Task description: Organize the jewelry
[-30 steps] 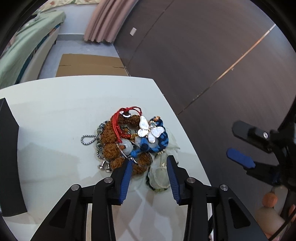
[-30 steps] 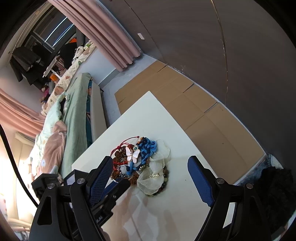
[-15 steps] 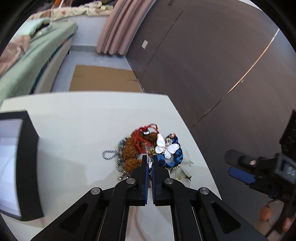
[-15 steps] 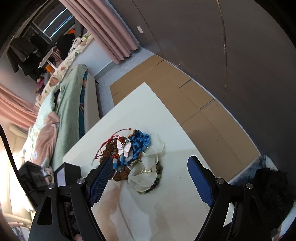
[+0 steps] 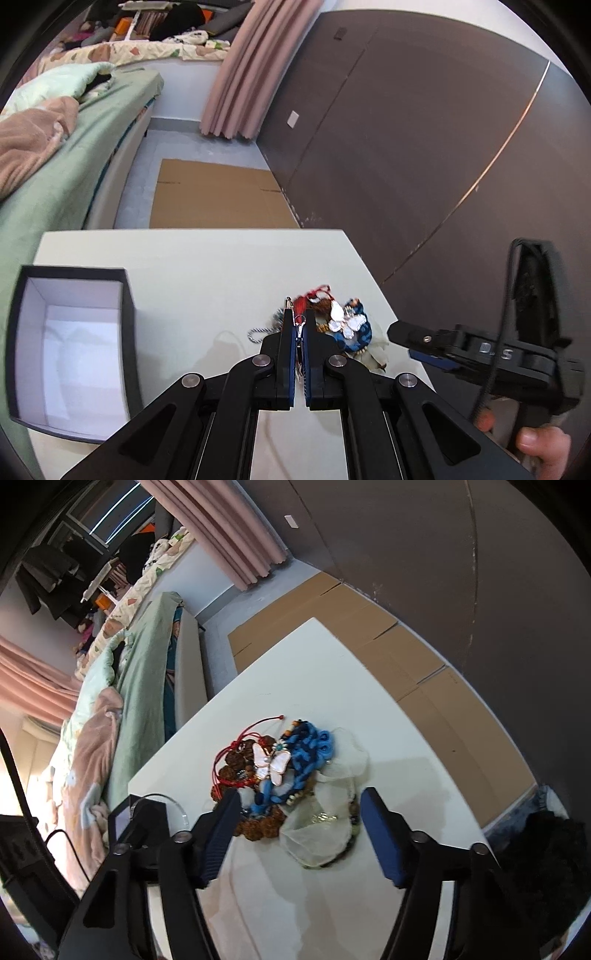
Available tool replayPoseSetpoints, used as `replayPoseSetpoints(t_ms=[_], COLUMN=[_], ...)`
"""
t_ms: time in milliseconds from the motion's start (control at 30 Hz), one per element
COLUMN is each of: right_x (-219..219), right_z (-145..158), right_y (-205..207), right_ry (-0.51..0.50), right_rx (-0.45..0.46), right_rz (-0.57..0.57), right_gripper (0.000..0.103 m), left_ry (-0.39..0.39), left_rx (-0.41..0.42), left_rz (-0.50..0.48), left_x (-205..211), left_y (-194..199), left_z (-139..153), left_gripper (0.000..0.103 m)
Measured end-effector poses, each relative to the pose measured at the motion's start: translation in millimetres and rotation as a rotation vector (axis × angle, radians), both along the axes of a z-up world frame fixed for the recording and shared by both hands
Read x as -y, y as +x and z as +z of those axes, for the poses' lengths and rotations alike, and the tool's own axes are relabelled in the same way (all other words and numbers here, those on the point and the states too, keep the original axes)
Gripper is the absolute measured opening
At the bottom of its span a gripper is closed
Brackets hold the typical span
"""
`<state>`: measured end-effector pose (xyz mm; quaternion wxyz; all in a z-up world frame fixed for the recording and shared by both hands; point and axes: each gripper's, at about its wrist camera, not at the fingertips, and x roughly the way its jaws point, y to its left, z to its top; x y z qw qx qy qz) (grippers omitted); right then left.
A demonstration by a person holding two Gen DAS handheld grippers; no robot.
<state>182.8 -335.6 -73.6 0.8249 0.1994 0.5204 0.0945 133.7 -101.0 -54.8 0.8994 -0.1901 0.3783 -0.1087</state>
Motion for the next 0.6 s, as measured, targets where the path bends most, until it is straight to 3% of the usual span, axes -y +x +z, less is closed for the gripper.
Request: replayPoseSetpoints(t_ms=[433,600], right_x=[-21.0,-32.7], right_z=[-13.0,-15.4], right_y=[33.2,37.4], right_ry=[-0.025,-0.048], right_rx=[-0.007,-0.013], right_rz=[-0.018,0.002], right_gripper=[0.036,0.036], left_ry=[-0.030,-0.037], left_rx=[0.008,0.010], left_rz=[0.054,0.061], left_x=[-44.2,-51.8], left_y=[-6.9,-10.1], left_z=[8.3,11.4], left_gripper=[0.002,0.002])
